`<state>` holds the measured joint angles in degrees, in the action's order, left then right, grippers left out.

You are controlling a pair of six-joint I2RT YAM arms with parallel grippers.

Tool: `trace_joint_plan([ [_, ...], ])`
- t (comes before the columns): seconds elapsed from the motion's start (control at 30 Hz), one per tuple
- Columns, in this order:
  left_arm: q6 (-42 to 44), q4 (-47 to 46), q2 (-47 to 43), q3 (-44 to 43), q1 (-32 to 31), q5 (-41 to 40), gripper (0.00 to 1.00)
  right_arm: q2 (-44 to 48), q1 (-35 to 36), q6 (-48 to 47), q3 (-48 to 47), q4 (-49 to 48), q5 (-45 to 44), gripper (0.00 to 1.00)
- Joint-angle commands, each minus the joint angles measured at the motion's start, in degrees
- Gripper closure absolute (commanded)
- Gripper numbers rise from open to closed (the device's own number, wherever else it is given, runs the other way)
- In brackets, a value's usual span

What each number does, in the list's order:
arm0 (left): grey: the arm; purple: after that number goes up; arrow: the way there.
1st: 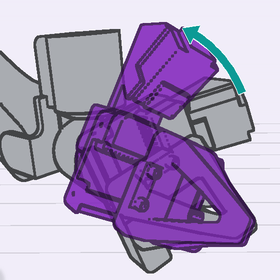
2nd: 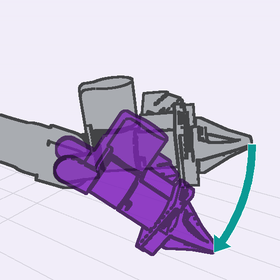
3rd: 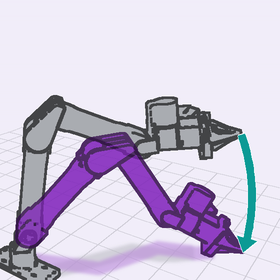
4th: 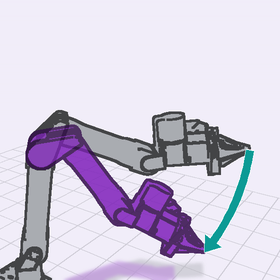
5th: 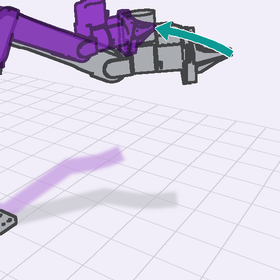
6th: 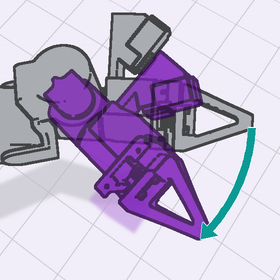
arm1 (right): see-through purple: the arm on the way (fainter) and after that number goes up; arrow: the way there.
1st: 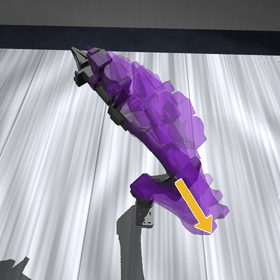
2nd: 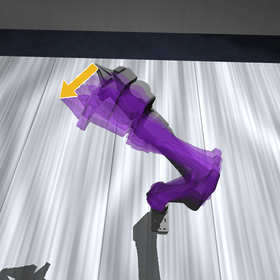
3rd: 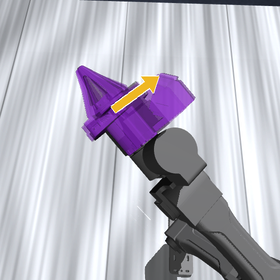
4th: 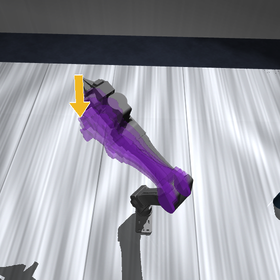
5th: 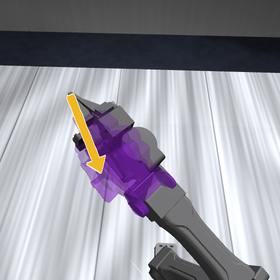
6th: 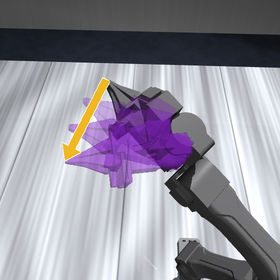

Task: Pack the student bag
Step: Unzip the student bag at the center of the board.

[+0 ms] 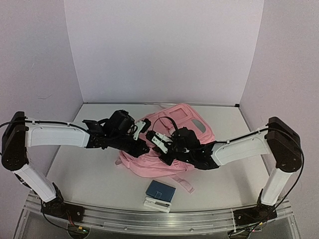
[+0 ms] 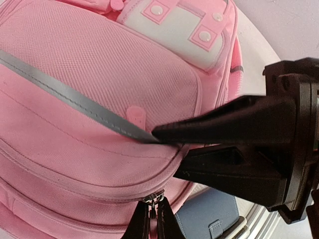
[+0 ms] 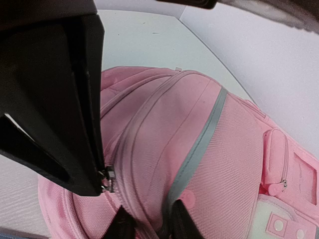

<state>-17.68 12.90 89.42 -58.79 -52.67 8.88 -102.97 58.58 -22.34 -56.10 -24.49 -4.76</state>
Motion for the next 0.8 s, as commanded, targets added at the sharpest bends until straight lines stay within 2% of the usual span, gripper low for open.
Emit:
trace_joint_plan([
  [0.0, -1.8, -0.6, -4.5, -1.4, 2.0, 0.5, 1.0, 0.1, -0.3, 1.7, -0.1, -3.2, -4.4, 1.0],
  [0.2, -0.8, 3.5, -5.2, -0.6, 8.0, -0.3, 1.0, 4.0, -0.3, 2.2, 3.1, -3.2, -5.6, 1.0],
  [0.4, 3.7, 5.5, -5.8, 0.3, 13.8, -2.1, 1.0, 8.1, -0.3, 2.7, 5.0, -2.4, -4.9, 1.0],
  [0.57, 7.6, 5.7, -3.1, -0.5, 20.3, -2.5, 1.0, 10.2, 0.4, 3.4, 5.3, -1.5, -4.1, 1.0],
  [0.77, 10.8, 2.7, 2.8, -3.5, 28.9, 1.1, 1.0, 12.0, 1.5, 3.7, 5.6, -0.6, -3.5, 1.0],
])
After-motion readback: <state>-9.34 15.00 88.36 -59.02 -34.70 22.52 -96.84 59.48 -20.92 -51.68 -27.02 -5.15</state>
